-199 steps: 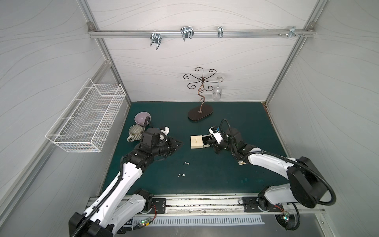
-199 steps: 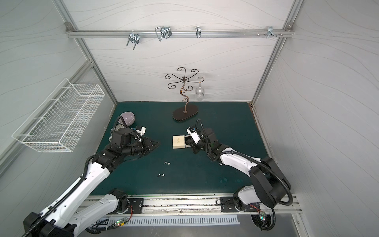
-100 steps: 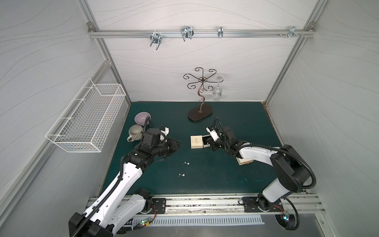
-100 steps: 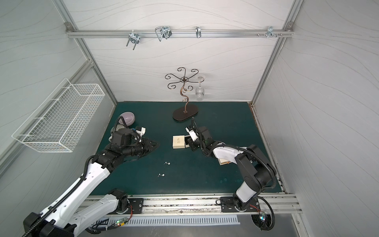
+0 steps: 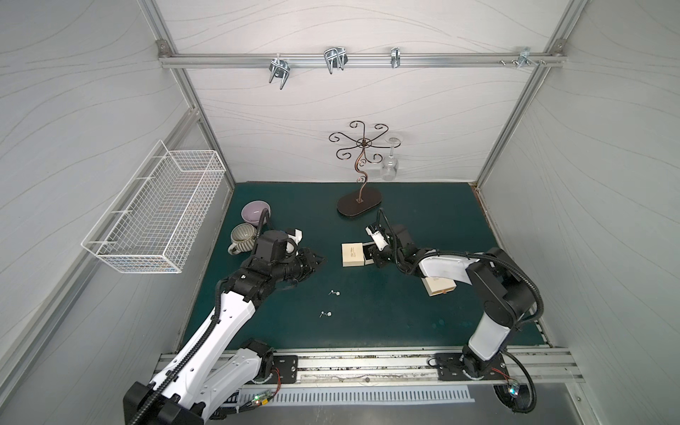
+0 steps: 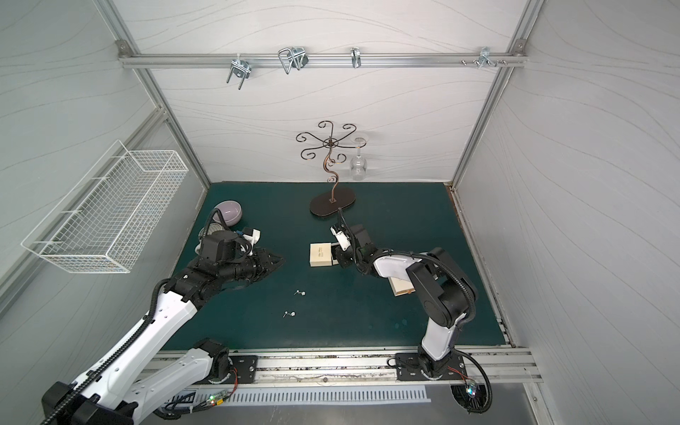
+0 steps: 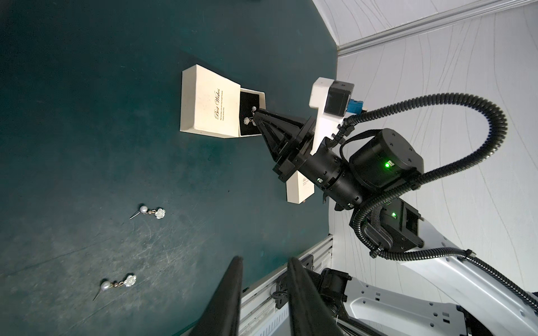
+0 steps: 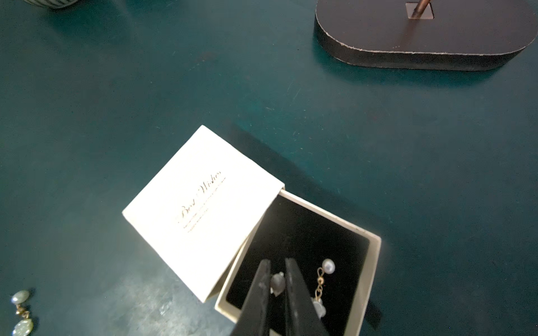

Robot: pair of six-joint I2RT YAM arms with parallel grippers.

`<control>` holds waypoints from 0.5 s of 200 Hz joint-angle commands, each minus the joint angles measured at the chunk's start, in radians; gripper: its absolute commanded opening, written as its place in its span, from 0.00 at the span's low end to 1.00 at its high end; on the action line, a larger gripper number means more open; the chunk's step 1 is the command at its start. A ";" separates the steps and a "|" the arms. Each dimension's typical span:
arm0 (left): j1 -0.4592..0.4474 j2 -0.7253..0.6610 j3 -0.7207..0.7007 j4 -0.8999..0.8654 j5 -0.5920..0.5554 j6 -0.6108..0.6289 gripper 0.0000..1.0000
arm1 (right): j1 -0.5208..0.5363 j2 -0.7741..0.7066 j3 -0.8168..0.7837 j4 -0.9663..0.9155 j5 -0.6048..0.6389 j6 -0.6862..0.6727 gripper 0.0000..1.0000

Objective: Place the earrings into the drawer-style jewelry box
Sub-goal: Insert the earring into the inner lining.

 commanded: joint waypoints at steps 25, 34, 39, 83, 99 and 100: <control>0.013 0.000 0.024 0.023 0.002 0.022 0.30 | -0.001 0.047 0.045 -0.010 0.031 -0.014 0.13; 0.013 0.000 0.024 0.023 0.002 0.022 0.31 | -0.002 0.056 0.051 -0.010 0.033 -0.014 0.13; 0.013 0.000 0.023 0.022 0.002 0.022 0.31 | -0.001 0.059 0.054 -0.008 0.032 -0.014 0.13; 0.019 -0.001 0.017 0.023 0.003 0.022 0.31 | -0.001 0.085 0.077 0.000 0.043 -0.011 0.13; 0.021 -0.002 0.017 0.025 0.004 0.022 0.31 | -0.001 0.092 0.081 0.004 0.047 -0.011 0.13; 0.021 -0.002 0.017 0.025 0.004 0.022 0.31 | -0.001 0.093 0.082 0.004 0.046 -0.011 0.13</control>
